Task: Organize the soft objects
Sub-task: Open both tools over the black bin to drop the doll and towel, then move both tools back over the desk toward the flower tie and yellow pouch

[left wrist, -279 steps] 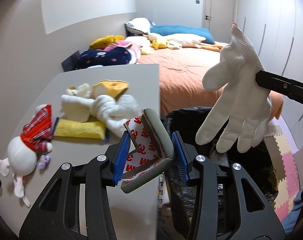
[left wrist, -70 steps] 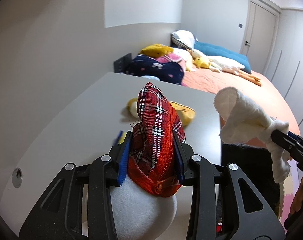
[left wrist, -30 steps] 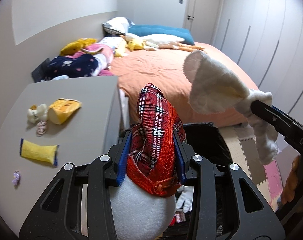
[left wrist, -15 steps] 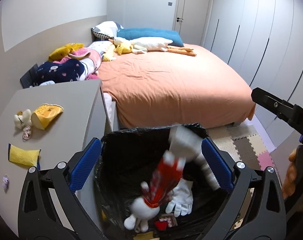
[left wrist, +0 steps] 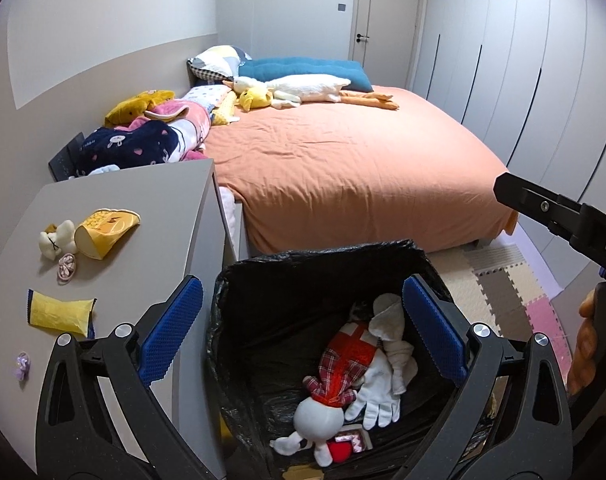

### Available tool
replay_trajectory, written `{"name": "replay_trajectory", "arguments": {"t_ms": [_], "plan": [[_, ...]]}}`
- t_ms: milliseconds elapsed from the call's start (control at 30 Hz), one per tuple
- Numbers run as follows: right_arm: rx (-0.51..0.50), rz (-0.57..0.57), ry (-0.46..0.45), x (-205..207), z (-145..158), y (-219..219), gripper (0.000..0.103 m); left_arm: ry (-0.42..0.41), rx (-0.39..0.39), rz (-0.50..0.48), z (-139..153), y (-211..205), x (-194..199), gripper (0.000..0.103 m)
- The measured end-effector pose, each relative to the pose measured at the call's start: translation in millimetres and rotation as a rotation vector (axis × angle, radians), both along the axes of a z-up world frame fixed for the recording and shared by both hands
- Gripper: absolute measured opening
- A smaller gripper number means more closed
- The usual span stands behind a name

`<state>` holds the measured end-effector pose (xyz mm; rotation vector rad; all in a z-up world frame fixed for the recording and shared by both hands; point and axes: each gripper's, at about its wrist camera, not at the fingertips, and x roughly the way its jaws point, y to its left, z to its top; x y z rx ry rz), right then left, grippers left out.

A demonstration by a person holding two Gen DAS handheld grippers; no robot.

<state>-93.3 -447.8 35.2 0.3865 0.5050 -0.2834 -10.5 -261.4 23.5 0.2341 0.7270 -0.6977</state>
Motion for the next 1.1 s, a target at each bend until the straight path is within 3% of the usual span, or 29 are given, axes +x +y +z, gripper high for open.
{"name": "replay_trajectory", "arguments": {"t_ms": [500,1100], "plan": [[-0.018,0.069,0.026,30.3,-3.6,31.5,0.075,-0.029,0.022,0.054,-0.6,26.9,10.7,0.097],[-0.032,0.206,0.077,77.8,-14.2,89.7,0.075,-0.015,0.026,0.198,-5.2,97.4,37.5,0.097]]}}
